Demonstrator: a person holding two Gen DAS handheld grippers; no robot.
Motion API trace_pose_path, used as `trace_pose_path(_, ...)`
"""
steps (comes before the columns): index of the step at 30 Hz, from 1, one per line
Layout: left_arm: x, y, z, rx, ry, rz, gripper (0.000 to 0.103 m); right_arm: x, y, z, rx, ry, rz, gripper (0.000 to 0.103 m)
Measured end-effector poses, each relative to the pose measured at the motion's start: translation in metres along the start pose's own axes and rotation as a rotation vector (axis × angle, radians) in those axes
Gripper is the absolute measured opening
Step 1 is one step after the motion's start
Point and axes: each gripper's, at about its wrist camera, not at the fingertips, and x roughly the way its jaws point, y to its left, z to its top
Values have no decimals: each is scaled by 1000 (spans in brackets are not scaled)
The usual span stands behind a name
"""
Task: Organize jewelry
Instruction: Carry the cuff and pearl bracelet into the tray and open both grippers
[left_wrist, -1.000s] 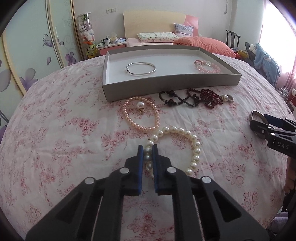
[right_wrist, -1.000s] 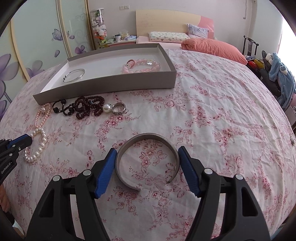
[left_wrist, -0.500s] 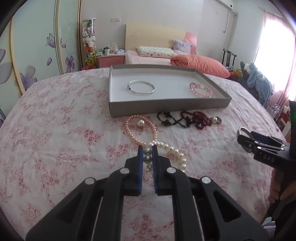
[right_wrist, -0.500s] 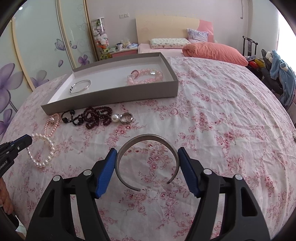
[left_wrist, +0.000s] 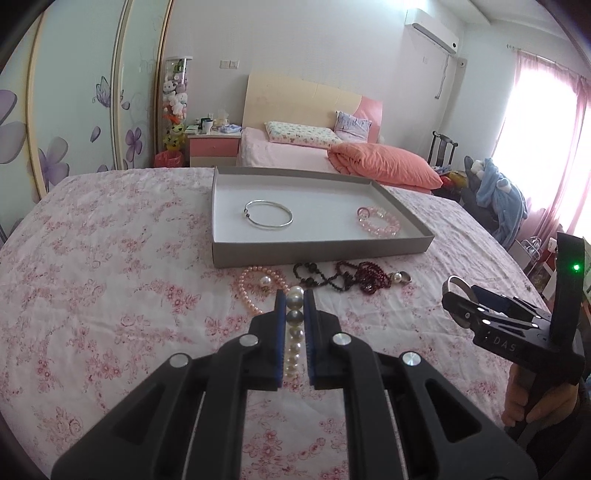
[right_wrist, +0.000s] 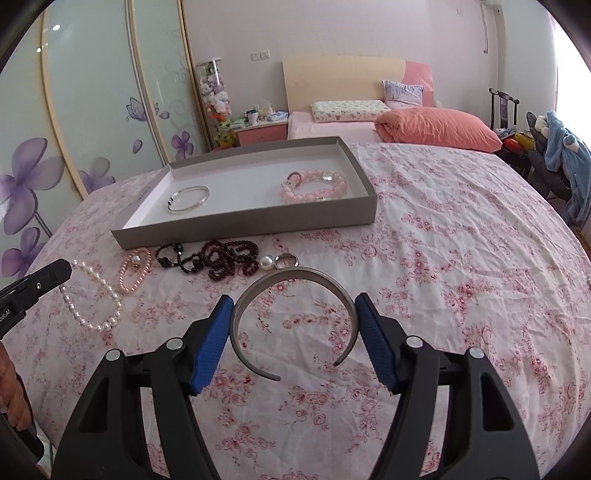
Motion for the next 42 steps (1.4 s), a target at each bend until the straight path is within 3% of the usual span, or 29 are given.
trace_pose_path(14,-22,-6,11,17,-91,5,10,-27,9,12,-6,-161,14,67)
trace_pose_path(24,-30,-17,29,54,-182,81,10,-45,17,30,-46,-286,-1,67)
trace_pose_path(35,-6,-36,61,98,-249,153,10,-44,18,64,-75,-409,-35,67)
trace_pose_path(42,23,-37,88,84,-265,174,10,-20,15,87,-66,-424,-40,68)
